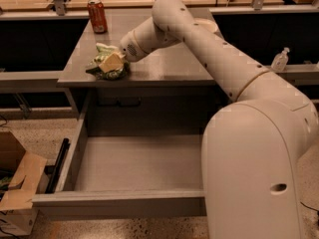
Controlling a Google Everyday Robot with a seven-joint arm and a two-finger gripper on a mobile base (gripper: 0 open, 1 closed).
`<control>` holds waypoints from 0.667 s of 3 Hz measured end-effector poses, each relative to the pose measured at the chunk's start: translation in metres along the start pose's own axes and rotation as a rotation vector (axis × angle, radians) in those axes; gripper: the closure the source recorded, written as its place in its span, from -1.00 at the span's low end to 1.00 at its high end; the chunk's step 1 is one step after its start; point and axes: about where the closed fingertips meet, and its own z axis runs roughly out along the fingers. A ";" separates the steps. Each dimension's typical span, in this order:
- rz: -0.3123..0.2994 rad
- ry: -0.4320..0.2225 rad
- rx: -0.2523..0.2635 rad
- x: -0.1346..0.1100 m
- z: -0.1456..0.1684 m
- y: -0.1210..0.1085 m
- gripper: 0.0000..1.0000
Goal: Place green jalapeno chip bag into top drawer
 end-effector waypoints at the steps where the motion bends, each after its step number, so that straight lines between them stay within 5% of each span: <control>1: 0.000 0.000 0.000 0.000 0.000 0.000 1.00; 2: 0.000 0.000 0.000 0.000 0.000 0.000 1.00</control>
Offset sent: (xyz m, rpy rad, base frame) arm -0.1447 -0.0271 0.0334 -0.0750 0.0642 -0.1157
